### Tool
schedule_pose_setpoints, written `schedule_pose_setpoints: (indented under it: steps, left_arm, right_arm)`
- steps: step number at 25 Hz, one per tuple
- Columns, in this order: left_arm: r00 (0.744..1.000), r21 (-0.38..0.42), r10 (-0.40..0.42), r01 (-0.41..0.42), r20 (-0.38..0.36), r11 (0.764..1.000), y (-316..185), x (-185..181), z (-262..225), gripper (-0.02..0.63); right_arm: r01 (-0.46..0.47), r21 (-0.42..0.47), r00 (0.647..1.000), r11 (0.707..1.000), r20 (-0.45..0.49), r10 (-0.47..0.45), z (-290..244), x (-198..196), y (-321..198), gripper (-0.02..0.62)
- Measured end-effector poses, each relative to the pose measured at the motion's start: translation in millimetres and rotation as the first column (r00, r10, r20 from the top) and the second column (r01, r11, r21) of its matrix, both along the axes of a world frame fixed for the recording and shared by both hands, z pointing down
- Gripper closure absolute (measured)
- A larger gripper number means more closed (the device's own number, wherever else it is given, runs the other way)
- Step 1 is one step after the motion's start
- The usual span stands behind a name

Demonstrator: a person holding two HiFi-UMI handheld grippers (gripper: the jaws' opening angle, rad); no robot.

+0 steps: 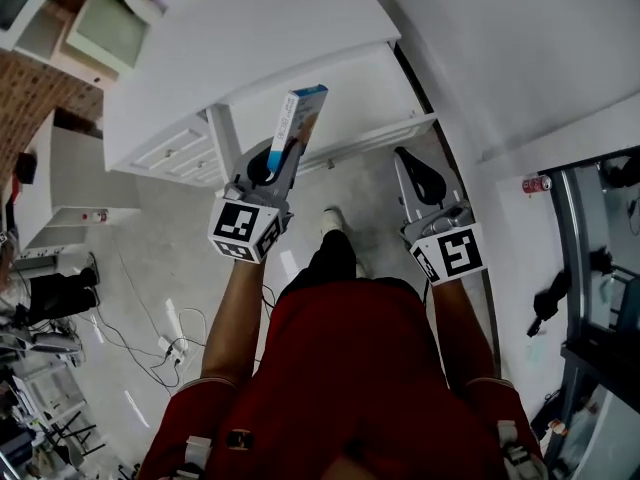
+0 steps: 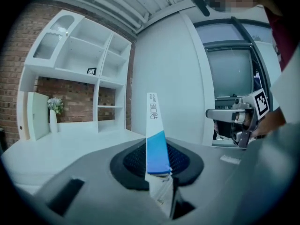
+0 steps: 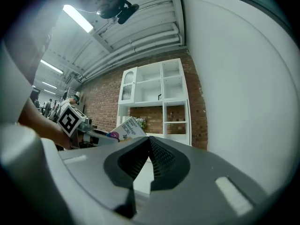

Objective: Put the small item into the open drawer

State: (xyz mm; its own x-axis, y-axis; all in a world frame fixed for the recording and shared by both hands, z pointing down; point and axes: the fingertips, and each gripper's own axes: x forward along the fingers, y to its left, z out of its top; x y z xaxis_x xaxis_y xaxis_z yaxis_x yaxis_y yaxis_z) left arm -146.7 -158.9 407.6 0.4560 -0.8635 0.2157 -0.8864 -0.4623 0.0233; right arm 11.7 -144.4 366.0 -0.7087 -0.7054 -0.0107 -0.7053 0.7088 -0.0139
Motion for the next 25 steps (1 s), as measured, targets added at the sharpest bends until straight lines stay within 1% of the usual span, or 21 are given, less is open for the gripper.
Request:
schedule_pose_setpoints:
  steps: [3,7,13,20,25]
  left_arm:
    - [1.0,-0.045,0.017,-0.017,0.02,0.999,-35,-7,22,0.54]
    - [0.998,-0.108,0.043,-0.037,0.051,0.994,-79,-22,51,0.54]
    - [0.989,-0.212,0.111,-0.088,0.099,0.973,-128,-35,108,0.54]
    - [0.975,-0.31,0.172,-0.121,0.141,0.943,-166,-25,153,0.54]
    - [0.966,-0.368,0.188,-0.111,0.18,0.923,-186,-14,180,0.538]
  right_arm:
    - [-0.023,-0.017,1.0,1.0,-0.02,0.023,6,-7,-28,0.583]
    - [-0.047,-0.05,0.998,0.998,-0.051,0.044,17,-27,-65,0.583]
    - [-0.089,-0.082,0.991,0.993,-0.104,0.08,34,-54,-109,0.583]
    - [-0.127,-0.103,0.984,0.987,-0.14,0.112,44,-55,-145,0.583]
    - [-0.112,-0.107,0.984,0.988,-0.152,0.095,47,-50,-166,0.583]
